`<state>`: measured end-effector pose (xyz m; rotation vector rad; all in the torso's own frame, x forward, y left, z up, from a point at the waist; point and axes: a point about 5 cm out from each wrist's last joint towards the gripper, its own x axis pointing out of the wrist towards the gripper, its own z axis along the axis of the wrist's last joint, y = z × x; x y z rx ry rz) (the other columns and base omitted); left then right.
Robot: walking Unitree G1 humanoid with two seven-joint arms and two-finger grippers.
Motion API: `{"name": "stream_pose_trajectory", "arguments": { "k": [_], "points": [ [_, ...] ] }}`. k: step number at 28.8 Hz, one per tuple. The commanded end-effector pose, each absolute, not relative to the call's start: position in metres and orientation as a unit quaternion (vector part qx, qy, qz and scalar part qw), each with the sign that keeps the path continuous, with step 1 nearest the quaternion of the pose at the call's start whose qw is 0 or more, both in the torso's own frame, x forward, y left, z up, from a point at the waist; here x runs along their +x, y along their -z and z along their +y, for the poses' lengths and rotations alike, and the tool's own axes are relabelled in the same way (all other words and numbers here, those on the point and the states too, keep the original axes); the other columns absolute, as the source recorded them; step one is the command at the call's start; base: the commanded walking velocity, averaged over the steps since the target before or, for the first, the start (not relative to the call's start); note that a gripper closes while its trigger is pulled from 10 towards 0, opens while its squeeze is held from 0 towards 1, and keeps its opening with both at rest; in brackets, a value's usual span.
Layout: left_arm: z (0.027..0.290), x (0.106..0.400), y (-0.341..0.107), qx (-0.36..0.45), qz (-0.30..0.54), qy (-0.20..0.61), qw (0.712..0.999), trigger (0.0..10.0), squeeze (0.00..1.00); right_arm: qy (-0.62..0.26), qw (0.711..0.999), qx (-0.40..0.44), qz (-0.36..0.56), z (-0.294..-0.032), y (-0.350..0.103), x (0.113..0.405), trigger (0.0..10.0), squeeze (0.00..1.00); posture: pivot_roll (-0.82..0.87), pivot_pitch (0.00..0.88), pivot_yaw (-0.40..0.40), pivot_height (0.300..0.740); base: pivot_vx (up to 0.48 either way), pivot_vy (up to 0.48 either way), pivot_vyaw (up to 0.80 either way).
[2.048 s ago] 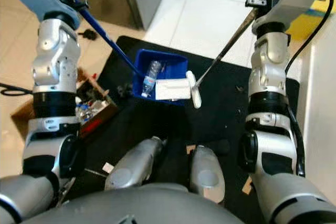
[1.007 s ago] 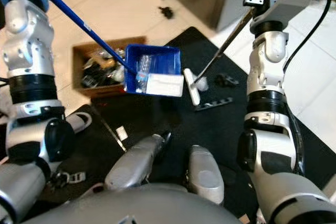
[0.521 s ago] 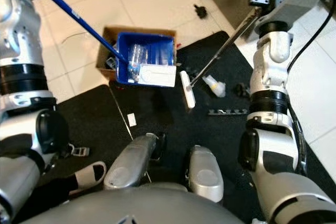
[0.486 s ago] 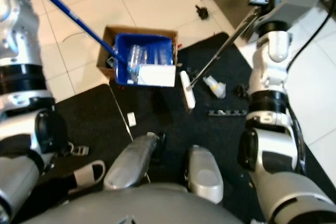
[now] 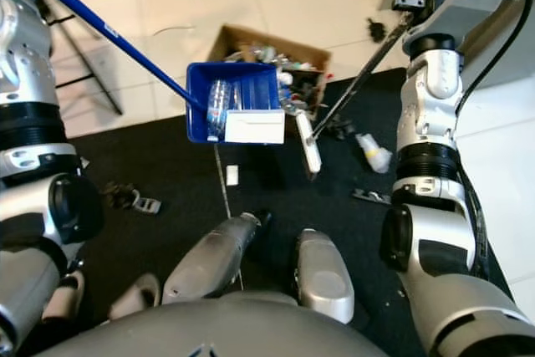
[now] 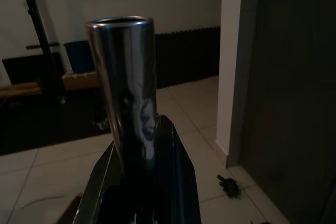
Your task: Sweep floor
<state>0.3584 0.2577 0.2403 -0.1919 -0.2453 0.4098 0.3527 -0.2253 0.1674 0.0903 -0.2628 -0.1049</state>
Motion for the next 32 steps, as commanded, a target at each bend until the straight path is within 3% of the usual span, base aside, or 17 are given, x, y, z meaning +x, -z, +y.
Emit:
{"name": "stream_pose_trajectory", "arguments": {
  "k": [1, 12, 24, 32],
  "points": [
    [0.26, 0.358, -0.256, -0.091, -0.156, -0.203, 0.963, 10.0, 0.0, 0.055, 0.987, 0.055, -0.143, -0.225, -0.174, 0.355, 10.0, 0.0, 0.13, 0.0, 0.002, 0.74, 0.0, 0.0, 0.0],
    [0.255, 0.359, -0.254, -0.089, -0.152, -0.201, 0.964, 10.0, 0.0, 0.064, 0.984, 0.085, -0.144, -0.227, -0.173, 0.354, 10.0, 0.0, 0.12, 0.0, 0.003, 0.74, 0.0, 0.0, 0.0],
    [0.251, 0.361, -0.251, -0.083, -0.152, -0.196, 0.965, 10.0, 0.0, 0.072, 0.984, 0.064, -0.148, -0.227, -0.172, 0.353, 10.0, 0.0, 0.12, 0.0, 0.004, 0.74, 0.0, 0.0, 0.0],
    [0.249, 0.361, -0.252, -0.073, -0.159, -0.194, 0.965, 10.0, 0.0, 0.071, 0.984, 0.064, -0.149, -0.227, -0.173, 0.354, 10.0, 0.0, 0.12, 0.0, 0.006, 0.74, 0.451, 0.0, 0.0]
  ]
}}
